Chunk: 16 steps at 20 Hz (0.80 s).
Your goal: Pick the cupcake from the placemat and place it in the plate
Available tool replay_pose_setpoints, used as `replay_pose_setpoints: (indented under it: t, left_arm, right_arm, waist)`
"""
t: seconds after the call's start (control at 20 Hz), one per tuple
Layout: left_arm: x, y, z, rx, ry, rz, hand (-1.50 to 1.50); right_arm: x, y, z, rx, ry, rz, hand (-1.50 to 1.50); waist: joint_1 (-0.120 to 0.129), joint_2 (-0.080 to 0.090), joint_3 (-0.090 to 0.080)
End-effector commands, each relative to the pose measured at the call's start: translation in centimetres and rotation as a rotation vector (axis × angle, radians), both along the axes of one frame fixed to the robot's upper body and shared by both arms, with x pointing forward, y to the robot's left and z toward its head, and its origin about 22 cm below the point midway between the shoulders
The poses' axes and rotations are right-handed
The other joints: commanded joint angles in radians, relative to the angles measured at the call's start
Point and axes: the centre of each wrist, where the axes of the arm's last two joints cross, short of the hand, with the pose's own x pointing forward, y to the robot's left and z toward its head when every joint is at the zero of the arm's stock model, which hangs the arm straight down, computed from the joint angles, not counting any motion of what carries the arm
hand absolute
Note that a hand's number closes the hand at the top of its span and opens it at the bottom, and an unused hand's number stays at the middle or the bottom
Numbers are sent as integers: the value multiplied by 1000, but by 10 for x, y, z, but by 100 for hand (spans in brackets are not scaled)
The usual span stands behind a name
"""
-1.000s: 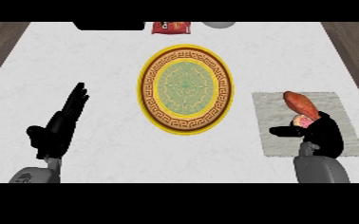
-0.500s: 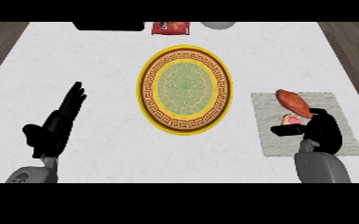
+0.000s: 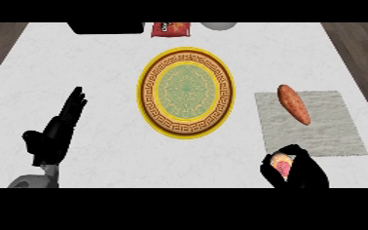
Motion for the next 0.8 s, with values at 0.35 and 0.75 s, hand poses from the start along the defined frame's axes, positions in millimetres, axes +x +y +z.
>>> replay_pose_setpoints:
  t: [0.35, 0.75]
  left_arm:
    - [-2, -10, -2, 1, -15, -4, 0]
    - [14, 6, 16, -1, -15, -15, 0]
  right_arm:
    - [-93, 68, 86, -128, -234, 149, 150]
    - [-100, 81, 147, -284, -482, 126, 150]
  waist:
    - [12, 11, 6]
    - [16, 13, 6]
